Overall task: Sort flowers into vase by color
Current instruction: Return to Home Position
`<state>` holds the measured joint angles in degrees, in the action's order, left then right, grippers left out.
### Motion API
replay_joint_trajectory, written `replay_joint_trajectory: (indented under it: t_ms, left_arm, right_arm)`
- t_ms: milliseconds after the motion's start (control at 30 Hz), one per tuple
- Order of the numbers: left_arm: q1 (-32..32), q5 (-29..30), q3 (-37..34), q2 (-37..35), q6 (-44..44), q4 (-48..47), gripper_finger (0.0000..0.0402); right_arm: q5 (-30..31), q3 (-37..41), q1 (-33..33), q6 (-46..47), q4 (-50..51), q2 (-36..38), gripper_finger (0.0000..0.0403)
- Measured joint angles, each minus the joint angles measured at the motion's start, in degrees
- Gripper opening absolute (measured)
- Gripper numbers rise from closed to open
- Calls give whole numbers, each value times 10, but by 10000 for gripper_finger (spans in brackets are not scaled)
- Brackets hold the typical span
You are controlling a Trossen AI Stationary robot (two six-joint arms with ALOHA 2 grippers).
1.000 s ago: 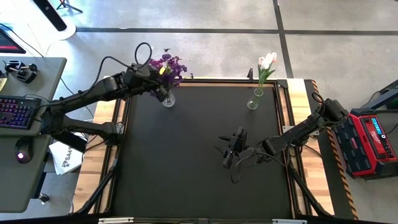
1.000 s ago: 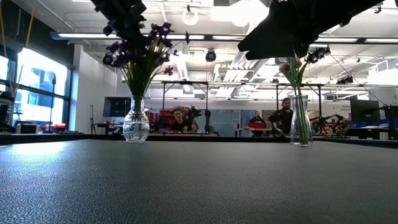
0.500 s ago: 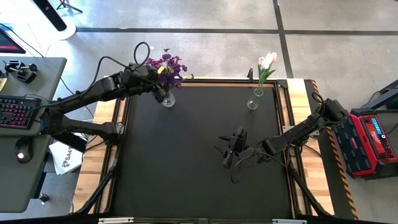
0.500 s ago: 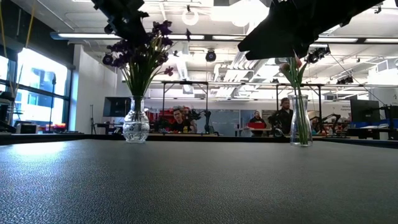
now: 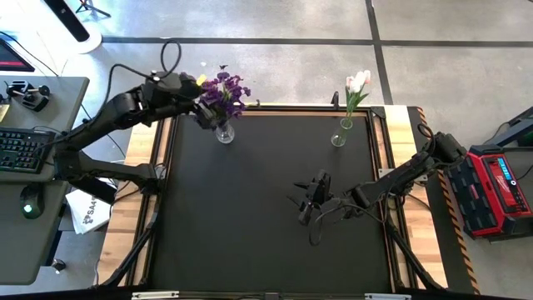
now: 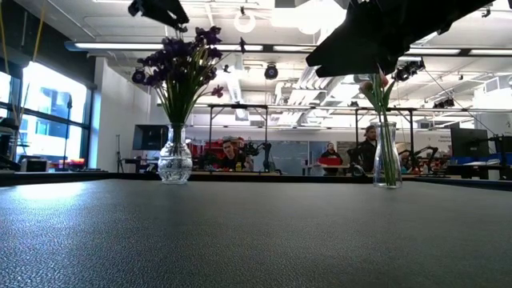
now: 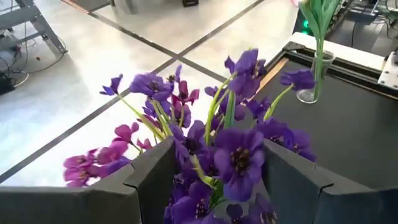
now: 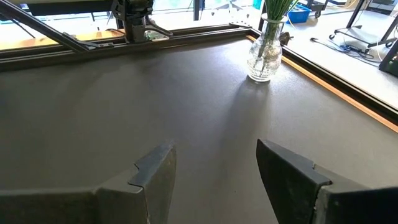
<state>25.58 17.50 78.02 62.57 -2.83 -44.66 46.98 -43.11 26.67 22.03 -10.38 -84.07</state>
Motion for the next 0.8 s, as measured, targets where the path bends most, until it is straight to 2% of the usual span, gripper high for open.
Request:
replay_joint_trajectory:
  t_ms: [200, 333, 467, 600, 733, 800]
  left_arm:
    - [-11, 13, 24, -45, 1, -41, 212]
    - [-37, 13, 24, -96, -16, -85, 203]
    - [-81, 8, -15, -156, -37, -92, 195]
    - [-120, 6, -105, -229, -67, -56, 189]
    - [-153, -8, -225, -304, -104, 28, 188]
    - [-168, -31, -293, -337, -105, 87, 187]
  right_arm:
    - [1, 1, 0, 14, 41, 30, 206]
    - [2, 1, 0, 20, 112, 98, 206]
    - [-35, 0, 0, 12, 181, 178, 206]
    - [-108, 2, 1, -36, 217, 242, 206]
    - [-258, 44, 1, -126, 160, 284, 206]
    - [-298, 75, 2, -146, 122, 308, 204]
